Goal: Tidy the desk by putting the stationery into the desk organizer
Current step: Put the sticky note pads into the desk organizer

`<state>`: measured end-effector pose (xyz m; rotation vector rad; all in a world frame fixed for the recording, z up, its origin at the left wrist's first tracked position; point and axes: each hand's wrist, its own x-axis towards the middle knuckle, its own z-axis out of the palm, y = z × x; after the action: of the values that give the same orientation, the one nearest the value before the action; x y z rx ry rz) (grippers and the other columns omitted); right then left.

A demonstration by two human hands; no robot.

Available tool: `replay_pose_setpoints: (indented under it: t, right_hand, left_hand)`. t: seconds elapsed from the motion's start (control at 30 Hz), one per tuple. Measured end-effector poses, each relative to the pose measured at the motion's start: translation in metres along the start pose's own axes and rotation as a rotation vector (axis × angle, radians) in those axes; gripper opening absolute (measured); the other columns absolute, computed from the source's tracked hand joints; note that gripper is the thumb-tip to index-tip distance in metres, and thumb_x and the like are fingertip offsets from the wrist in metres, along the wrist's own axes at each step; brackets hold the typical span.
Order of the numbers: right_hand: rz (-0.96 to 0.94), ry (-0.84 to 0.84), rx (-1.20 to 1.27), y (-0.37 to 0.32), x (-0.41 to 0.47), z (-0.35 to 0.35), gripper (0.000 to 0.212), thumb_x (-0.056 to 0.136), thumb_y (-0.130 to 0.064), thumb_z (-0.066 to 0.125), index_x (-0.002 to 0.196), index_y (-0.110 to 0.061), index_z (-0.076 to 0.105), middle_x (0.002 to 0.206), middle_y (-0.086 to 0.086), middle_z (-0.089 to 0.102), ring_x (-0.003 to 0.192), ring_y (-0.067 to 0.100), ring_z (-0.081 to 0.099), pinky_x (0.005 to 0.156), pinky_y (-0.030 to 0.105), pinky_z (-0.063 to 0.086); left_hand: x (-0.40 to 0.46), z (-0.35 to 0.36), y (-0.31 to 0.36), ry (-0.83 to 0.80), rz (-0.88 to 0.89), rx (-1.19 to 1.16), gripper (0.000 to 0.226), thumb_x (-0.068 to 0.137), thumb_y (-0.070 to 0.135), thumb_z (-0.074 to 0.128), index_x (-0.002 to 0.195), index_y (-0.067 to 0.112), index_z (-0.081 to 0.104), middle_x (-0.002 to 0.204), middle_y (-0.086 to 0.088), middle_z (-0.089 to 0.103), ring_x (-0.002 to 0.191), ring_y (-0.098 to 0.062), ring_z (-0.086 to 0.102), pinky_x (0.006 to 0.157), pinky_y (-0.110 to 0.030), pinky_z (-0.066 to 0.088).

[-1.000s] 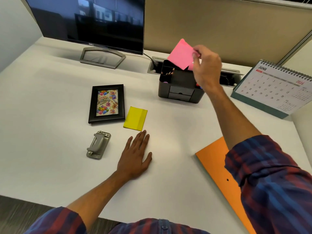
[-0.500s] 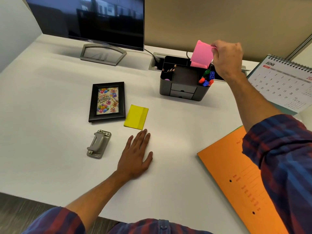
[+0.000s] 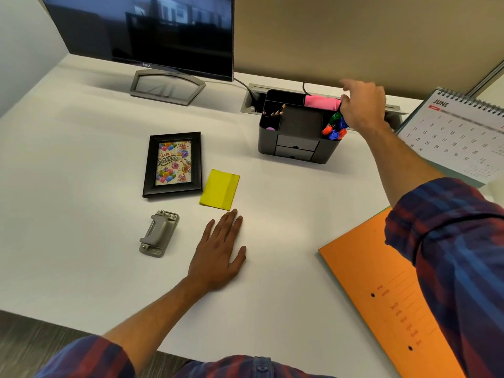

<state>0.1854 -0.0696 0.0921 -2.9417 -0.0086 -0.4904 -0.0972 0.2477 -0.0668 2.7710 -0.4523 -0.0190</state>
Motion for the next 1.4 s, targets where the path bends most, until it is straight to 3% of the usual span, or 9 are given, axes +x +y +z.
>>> replay_pose_setpoints:
  t: [0.2, 0.43, 0.57, 0.7, 0.8, 0.9, 0.97, 1.2, 1.4]
  right_hand:
    - [-0.074, 0.252, 0.155, -0.027, -0.018, -0.004, 0.029, 0.094, -0.024, 0.048, 0.118, -0.018, 0.064, 0.113, 0.0, 0.07, 0.103, 0.02, 0.062, 0.094, 0.037, 0.039]
    - [-0.247, 0.341, 0.369, -0.088, -0.069, 0.015, 0.02, 0.087, -0.018, 0.054, 0.097, -0.017, 0.071, 0.09, -0.001, 0.073, 0.079, 0.021, 0.064, 0.077, 0.033, 0.041]
    - [-0.28, 0.197, 0.439, -0.123, -0.102, 0.034, 0.017, 0.086, -0.017, 0.059, 0.098, -0.014, 0.072, 0.089, 0.0, 0.073, 0.076, 0.017, 0.064, 0.074, 0.028, 0.035]
    - [-0.287, -0.014, 0.448, -0.15, -0.13, 0.056, 0.02, 0.087, -0.023, 0.062, 0.103, -0.014, 0.071, 0.088, -0.001, 0.072, 0.077, 0.019, 0.066, 0.078, 0.034, 0.041]
    - [-0.29, -0.26, 0.36, -0.162, -0.145, 0.072, 0.036, 0.091, -0.036, 0.061, 0.122, -0.018, 0.062, 0.112, 0.001, 0.067, 0.1, 0.02, 0.062, 0.089, 0.036, 0.038]
    - [-0.28, -0.483, 0.249, -0.171, -0.154, 0.084, 0.064, 0.089, -0.053, 0.057, 0.142, -0.019, 0.044, 0.144, 0.005, 0.046, 0.13, 0.024, 0.043, 0.103, 0.041, 0.029]
    - [-0.27, -0.568, 0.204, -0.175, -0.157, 0.087, 0.079, 0.086, -0.063, 0.056, 0.146, -0.016, 0.036, 0.151, 0.007, 0.036, 0.136, 0.026, 0.035, 0.107, 0.043, 0.027]
    - [-0.265, -0.585, 0.152, -0.182, -0.154, 0.092, 0.078, 0.077, -0.063, 0.066, 0.135, -0.015, 0.046, 0.136, 0.007, 0.043, 0.125, 0.025, 0.039, 0.1, 0.042, 0.032]
    - [-0.093, -0.682, 0.392, -0.182, -0.146, 0.089, 0.07, 0.07, -0.046, 0.082, 0.12, -0.015, 0.044, 0.121, 0.007, 0.055, 0.11, 0.028, 0.051, 0.091, 0.041, 0.038]
  left_hand:
    - [0.0, 0.0, 0.0, -0.005, 0.004, 0.0, 0.068, 0.097, 0.043, 0.037, 0.156, 0.018, 0.013, 0.164, 0.001, 0.007, 0.15, -0.011, 0.007, 0.121, -0.043, 0.012]
    - [0.0, 0.0, 0.0, -0.008, 0.001, 0.012, 0.068, 0.097, 0.045, 0.034, 0.156, 0.018, 0.013, 0.164, 0.001, 0.006, 0.15, -0.011, 0.005, 0.121, -0.042, 0.011]
    - [0.0, 0.001, -0.001, -0.001, 0.002, 0.006, 0.068, 0.097, 0.045, 0.034, 0.156, 0.018, 0.015, 0.164, 0.001, 0.008, 0.15, -0.011, 0.007, 0.121, -0.043, 0.012]
    - [-0.001, 0.001, -0.001, 0.004, 0.0, 0.006, 0.067, 0.096, 0.045, 0.034, 0.155, 0.017, 0.016, 0.164, 0.001, 0.009, 0.15, -0.011, 0.007, 0.121, -0.042, 0.011]
    - [-0.001, 0.001, -0.001, 0.003, -0.001, 0.01, 0.067, 0.097, 0.045, 0.033, 0.155, 0.017, 0.016, 0.164, 0.001, 0.009, 0.15, -0.011, 0.007, 0.121, -0.042, 0.011]
    - [0.0, 0.002, -0.001, 0.001, -0.004, 0.019, 0.067, 0.097, 0.045, 0.032, 0.155, 0.017, 0.017, 0.164, 0.0, 0.01, 0.15, -0.011, 0.007, 0.121, -0.042, 0.01]
    - [0.001, 0.003, -0.002, -0.001, -0.006, 0.022, 0.066, 0.097, 0.046, 0.031, 0.155, 0.017, 0.017, 0.163, -0.001, 0.013, 0.15, -0.012, 0.007, 0.121, -0.042, 0.01]
    - [0.0, 0.003, -0.002, -0.015, -0.009, 0.02, 0.067, 0.097, 0.048, 0.028, 0.156, 0.018, 0.014, 0.164, 0.0, 0.008, 0.15, -0.012, 0.004, 0.121, -0.042, 0.009]
    - [0.0, 0.003, -0.002, -0.008, -0.008, 0.021, 0.067, 0.097, 0.048, 0.027, 0.156, 0.017, 0.015, 0.164, 0.0, 0.007, 0.15, -0.011, 0.004, 0.121, -0.042, 0.009]
